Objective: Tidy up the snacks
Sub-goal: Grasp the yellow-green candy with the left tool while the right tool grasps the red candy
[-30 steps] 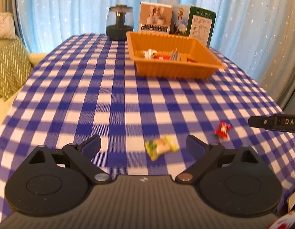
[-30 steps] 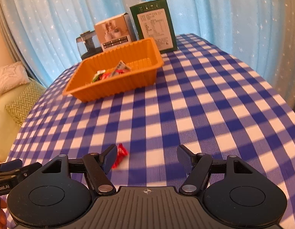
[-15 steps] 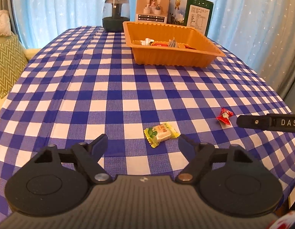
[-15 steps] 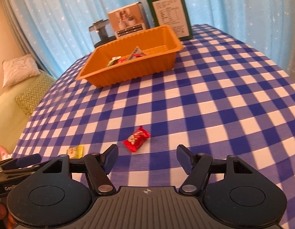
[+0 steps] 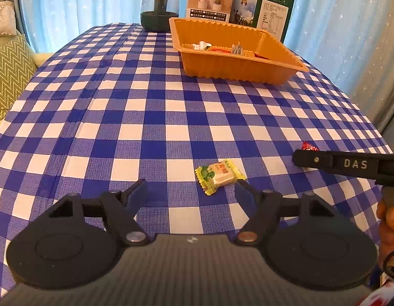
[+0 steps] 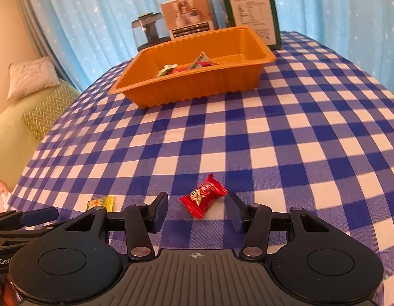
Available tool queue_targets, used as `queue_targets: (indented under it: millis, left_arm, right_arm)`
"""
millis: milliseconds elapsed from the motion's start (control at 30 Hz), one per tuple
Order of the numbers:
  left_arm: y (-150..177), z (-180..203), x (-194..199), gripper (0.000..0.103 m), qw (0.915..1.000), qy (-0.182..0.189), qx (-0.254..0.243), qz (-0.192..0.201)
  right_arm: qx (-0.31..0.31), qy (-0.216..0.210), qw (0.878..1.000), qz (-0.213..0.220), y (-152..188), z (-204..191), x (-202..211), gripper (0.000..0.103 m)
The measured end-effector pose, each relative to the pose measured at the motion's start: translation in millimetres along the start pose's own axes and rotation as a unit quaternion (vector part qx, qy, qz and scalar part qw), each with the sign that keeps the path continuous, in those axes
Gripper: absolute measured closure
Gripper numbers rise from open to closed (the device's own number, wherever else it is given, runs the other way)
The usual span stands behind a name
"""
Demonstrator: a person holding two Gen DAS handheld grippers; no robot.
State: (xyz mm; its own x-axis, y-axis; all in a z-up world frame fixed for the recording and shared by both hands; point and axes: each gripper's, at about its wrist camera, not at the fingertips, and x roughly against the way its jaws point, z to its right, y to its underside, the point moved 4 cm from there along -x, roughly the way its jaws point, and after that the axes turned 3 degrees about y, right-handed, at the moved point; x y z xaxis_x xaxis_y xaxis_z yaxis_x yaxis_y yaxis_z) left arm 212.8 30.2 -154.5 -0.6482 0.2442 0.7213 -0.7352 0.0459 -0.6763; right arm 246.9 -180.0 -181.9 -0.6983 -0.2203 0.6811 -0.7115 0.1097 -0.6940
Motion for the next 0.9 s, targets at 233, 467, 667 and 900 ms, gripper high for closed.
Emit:
queue_targets:
  millis: [233,467,667,900]
  left_arm:
    - [1.9,3.9,-4.6,0.03,1.0,0.001,-0.003,-0.005]
    - [2.3,6.3,-7.4,0.03,0.9999,-0.001,-0.013,-0.006]
    - [2.8,6.7,-8.0,0.03,0.9998,-0.002,-0.018,-0.006]
    - [2.9,6.6,-9.0,0.03,0.9997,-0.001,-0.025,-0.007]
  right_arm:
    - [0.079,0.029,0.996,0.016,5.4,-19.3,-11.2,0.061]
    - [0.08,0.036,0.996,0.021,3.8,-18.9,-16.6,0.064]
    - [0.067,0.036,0.997,0.021,1.2,-17.8,-16.8,0.066]
    - [0.059,0.046,0.997,0.021,-1.3,-15.8,-16.0,0.078]
